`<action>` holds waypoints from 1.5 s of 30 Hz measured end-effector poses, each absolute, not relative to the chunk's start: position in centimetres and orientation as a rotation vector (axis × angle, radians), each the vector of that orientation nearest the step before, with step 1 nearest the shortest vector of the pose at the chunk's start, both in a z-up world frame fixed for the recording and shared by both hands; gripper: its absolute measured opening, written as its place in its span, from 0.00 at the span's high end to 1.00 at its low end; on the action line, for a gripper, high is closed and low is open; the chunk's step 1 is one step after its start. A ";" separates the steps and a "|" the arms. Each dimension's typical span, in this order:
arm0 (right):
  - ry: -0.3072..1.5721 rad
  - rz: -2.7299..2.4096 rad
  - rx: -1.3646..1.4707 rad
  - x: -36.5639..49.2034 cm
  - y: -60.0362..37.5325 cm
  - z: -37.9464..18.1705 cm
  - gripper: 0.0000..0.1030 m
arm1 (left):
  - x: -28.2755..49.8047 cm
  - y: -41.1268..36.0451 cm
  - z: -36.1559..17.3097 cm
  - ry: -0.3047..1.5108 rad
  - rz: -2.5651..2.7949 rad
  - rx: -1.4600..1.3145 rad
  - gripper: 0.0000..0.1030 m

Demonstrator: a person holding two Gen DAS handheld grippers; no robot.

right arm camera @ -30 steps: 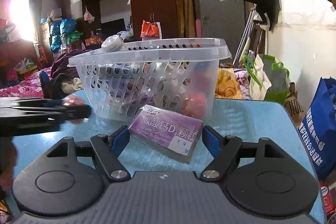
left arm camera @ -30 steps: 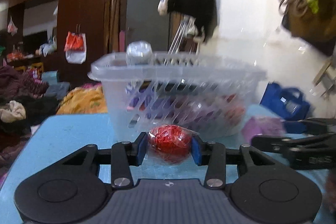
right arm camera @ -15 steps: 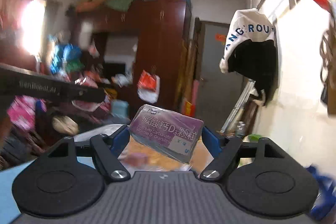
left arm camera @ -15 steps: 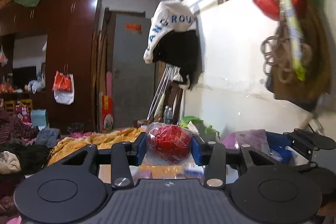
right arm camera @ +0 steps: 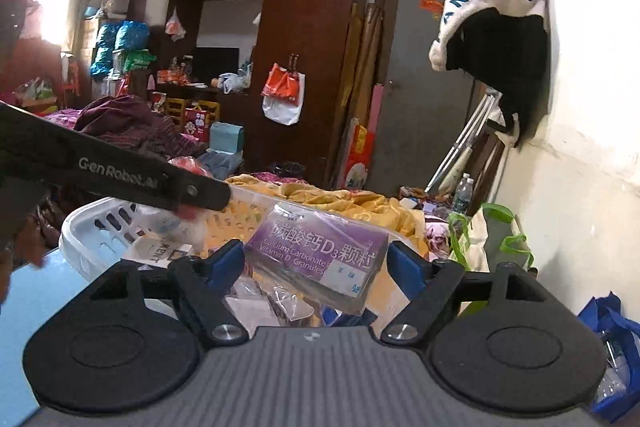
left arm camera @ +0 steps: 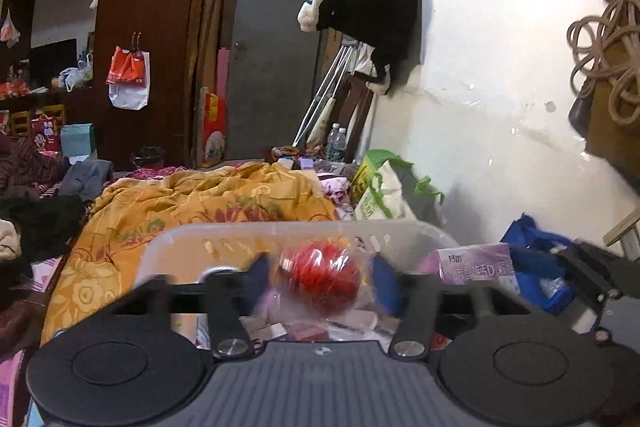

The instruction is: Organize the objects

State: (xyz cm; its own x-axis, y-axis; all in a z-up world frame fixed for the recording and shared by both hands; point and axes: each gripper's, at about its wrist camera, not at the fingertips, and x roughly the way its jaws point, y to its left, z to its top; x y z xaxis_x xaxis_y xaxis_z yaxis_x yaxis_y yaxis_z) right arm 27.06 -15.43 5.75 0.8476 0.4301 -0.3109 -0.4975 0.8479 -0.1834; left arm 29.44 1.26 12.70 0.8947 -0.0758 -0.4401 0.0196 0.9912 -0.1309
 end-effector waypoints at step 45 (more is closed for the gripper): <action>0.262 0.424 -0.167 18.9 -19.7 6.2 0.00 | 17.4 1.9 10.8 0.370 -0.010 0.058 0.00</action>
State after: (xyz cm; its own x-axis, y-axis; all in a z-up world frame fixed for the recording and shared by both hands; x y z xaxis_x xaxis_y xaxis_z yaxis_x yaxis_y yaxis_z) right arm 18.89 -19.74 6.15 0.8787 0.3829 -0.2849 -0.4257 0.8987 -0.1052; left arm 17.35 1.88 10.80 0.9323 0.0010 -0.3618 0.0201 0.9983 0.0544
